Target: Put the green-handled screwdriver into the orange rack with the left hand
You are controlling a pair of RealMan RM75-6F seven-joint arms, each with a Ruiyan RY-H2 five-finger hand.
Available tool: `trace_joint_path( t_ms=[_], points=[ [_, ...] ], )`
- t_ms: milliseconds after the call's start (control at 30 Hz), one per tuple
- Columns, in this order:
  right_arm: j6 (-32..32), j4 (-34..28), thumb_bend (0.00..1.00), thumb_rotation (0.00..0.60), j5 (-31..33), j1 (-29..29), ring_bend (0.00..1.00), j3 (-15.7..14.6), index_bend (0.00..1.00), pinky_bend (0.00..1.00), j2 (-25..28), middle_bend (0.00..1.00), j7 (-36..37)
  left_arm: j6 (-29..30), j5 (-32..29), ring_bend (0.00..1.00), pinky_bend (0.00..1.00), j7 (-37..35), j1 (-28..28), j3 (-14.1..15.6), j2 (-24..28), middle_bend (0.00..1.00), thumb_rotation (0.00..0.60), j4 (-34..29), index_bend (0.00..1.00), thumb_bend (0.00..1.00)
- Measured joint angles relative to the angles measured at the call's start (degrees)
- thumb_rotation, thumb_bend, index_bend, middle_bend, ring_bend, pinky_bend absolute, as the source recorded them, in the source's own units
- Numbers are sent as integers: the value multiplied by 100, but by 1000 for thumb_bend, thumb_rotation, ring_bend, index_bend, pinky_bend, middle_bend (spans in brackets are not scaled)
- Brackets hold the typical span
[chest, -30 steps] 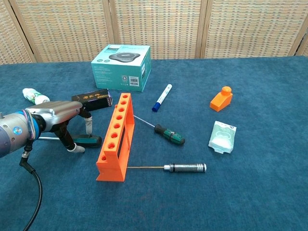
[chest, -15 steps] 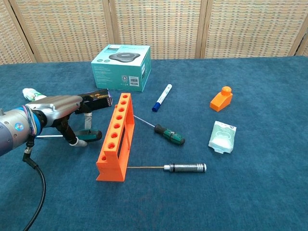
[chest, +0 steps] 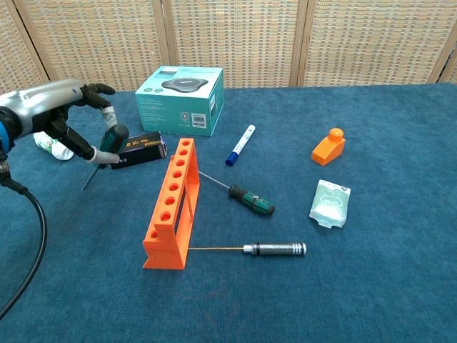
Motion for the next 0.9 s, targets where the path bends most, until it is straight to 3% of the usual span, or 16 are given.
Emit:
trace_joint_path(
  t_ms=[400, 667, 900],
  points=[
    [14, 5, 245, 600, 39, 0, 0, 22, 0, 0, -38, 0, -75, 60, 178, 0, 0, -1594, 497, -643, 1014, 18, 600, -1384, 599, 305],
    [3, -2, 245, 600, 50, 4, 0, 22, 0, 0, -50, 0, -98, 45, 303, 0, 0, -2537, 611, -840, 1026, 32, 600, -1745, 611, 305],
    [-16, 41, 244, 600, 75, 4, 0, 33, 0, 0, -39, 0, 18, -109, 209, 0, 0, -3289, 513, -943, 533, 38, 600, -1696, 613, 305]
  ],
)
